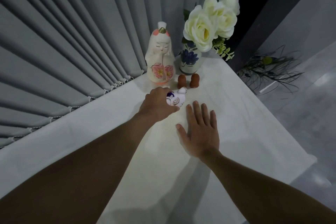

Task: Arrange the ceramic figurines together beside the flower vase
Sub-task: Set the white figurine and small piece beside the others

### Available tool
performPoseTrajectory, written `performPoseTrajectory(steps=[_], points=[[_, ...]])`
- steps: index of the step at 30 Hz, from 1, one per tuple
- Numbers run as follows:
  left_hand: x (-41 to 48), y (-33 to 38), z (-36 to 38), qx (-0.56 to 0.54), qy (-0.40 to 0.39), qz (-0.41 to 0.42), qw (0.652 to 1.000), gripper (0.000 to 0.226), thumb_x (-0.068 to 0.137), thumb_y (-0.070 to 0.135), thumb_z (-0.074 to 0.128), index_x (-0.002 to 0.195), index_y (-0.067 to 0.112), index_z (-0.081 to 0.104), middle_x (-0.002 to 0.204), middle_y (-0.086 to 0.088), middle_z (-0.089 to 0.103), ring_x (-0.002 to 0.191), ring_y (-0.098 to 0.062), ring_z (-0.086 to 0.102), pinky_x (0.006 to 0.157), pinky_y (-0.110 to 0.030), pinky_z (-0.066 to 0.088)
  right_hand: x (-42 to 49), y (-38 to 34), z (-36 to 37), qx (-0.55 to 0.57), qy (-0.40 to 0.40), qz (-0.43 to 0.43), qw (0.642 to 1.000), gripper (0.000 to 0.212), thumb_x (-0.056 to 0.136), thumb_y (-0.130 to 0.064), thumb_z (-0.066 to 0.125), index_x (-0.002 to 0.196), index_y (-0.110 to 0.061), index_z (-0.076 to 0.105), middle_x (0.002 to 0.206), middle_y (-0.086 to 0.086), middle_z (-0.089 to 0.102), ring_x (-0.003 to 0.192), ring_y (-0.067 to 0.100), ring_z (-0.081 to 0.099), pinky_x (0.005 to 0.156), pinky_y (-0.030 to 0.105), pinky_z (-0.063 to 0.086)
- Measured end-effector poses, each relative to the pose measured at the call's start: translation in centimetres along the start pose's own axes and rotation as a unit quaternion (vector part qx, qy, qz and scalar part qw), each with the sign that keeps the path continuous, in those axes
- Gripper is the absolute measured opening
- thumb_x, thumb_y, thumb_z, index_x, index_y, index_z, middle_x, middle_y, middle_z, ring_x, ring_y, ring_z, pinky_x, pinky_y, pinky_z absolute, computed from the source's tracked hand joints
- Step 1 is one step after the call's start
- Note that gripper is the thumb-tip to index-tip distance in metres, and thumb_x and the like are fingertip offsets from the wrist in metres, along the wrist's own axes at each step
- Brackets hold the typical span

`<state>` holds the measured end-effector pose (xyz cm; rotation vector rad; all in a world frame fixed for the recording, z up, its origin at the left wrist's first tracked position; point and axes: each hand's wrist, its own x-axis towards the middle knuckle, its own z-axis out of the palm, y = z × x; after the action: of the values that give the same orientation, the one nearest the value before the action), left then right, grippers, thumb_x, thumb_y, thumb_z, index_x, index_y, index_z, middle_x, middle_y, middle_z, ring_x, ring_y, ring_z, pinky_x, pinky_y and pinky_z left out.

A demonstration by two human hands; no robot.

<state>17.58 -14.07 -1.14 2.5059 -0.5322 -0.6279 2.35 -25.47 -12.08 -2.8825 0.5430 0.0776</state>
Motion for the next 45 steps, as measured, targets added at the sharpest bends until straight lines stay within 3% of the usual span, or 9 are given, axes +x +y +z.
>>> performPoseTrajectory(steps=[6,12,16,22,27,31,35,38,45], points=[[1.1,1.0,0.6,-0.013,0.005,0.012,1.000,0.066,0.072,0.039,0.087,0.129,0.019,0.059,0.123,-0.002,0.067,0.107,-0.022,0.065,0.092,-0.037,0.056,0.2,-0.1,0.0,0.002,0.006,0.000,1.000,0.080,0.101,-0.073,0.023,0.164,-0.024,0.022,0.174,0.006,0.016,0.161,0.033,0.012,0.129,0.055,0.008],[0.7,0.8,0.6,-0.020,0.014,0.019,1.000,0.069,0.069,0.041,0.087,0.129,0.022,0.057,0.121,-0.001,0.066,0.107,-0.023,0.064,0.083,-0.030,0.050,0.1,0.0,-0.2,-0.006,0.001,0.004,1.000,0.080,0.101,-0.073,0.021,0.164,-0.023,0.021,0.174,0.006,0.017,0.161,0.033,0.013,0.129,0.053,0.005],[-0.6,-0.2,0.2,-0.005,0.022,0.005,1.000,0.084,0.066,0.048,0.087,0.133,0.020,0.047,0.129,-0.002,0.058,0.114,-0.026,0.059,0.082,-0.031,0.044,-0.2,-0.2,-0.2,-0.001,-0.012,0.014,1.000,0.082,0.101,-0.073,0.013,0.165,-0.022,0.015,0.175,0.005,0.012,0.162,0.031,0.007,0.130,0.052,0.001],[-4.8,-3.4,-1.4,0.062,-0.014,-0.013,0.998,0.089,0.073,0.055,0.077,0.144,0.019,0.037,0.145,-0.001,0.045,0.128,-0.027,0.051,0.095,-0.039,0.045,-2.3,-2.5,-0.3,0.019,-0.019,0.019,0.999,0.081,0.102,-0.069,0.013,0.164,-0.016,0.018,0.175,0.009,0.013,0.162,0.034,0.007,0.130,0.052,0.001],[-11.1,-8.1,-3.3,0.068,-0.034,-0.050,0.996,0.086,0.078,0.056,0.071,0.148,0.021,0.036,0.149,0.002,0.042,0.134,-0.023,0.045,0.103,-0.039,0.042,-5.6,-7.4,-0.1,0.029,-0.018,-0.046,0.998,0.077,0.103,-0.066,0.018,0.162,-0.016,0.019,0.174,0.012,0.018,0.160,0.038,0.013,0.129,0.053,0.006],[-16.4,-12.2,-4.6,0.073,-0.041,-0.088,0.993,0.083,0.079,0.060,0.069,0.147,0.025,0.037,0.150,0.004,0.042,0.136,-0.021,0.043,0.106,-0.038,0.040,-8.1,-11.7,0.6,0.023,-0.024,-0.094,0.995,0.076,0.103,-0.066,0.022,0.161,-0.017,0.021,0.173,0.012,0.019,0.160,0.038,0.014,0.128,0.050,-0.001],[-21.4,-16.1,-5.4,0.078,-0.040,-0.125,0.988,0.082,0.078,0.064,0.066,0.146,0.028,0.037,0.148,0.005,0.044,0.134,-0.021,0.045,0.104,-0.038,0.040,-10.8,-15.7,1.9,0.040,-0.039,-0.146,0.988,0.076,0.103,-0.067,0.024,0.161,-0.017,0.019,0.172,0.012,0.021,0.159,0.038,0.016,0.130,0.053,0.006],[-25.0,-18.8,-5.7,0.076,-0.047,-0.157,0.984,0.081,0.076,0.069,0.064,0.143,0.029,0.041,0.145,0.006,0.046,0.131,-0.022,0.048,0.102,-0.039,0.042,-12.7,-18.7,3.2,0.042,-0.059,-0.182,0.981,0.078,0.102,-0.068,0.023,0.162,-0.019,0.015,0.174,0.010,0.016,0.161,0.035,0.010,0.130,0.052,0.003],[-32.4,-23.5,-5.3,0.100,-0.123,-0.203,0.966,0.068,0.067,0.074,0.066,0.115,0.027,0.055,0.122,0.006,0.056,0.109,-0.023,0.058,0.087,-0.038,0.046,-14.9,-21.6,5.2,-0.003,-0.041,-0.186,0.982,0.083,0.100,-0.070,0.022,0.165,-0.018,0.016,0.175,0.007,0.011,0.162,0.033,0.006,0.130,0.053,0.002]])
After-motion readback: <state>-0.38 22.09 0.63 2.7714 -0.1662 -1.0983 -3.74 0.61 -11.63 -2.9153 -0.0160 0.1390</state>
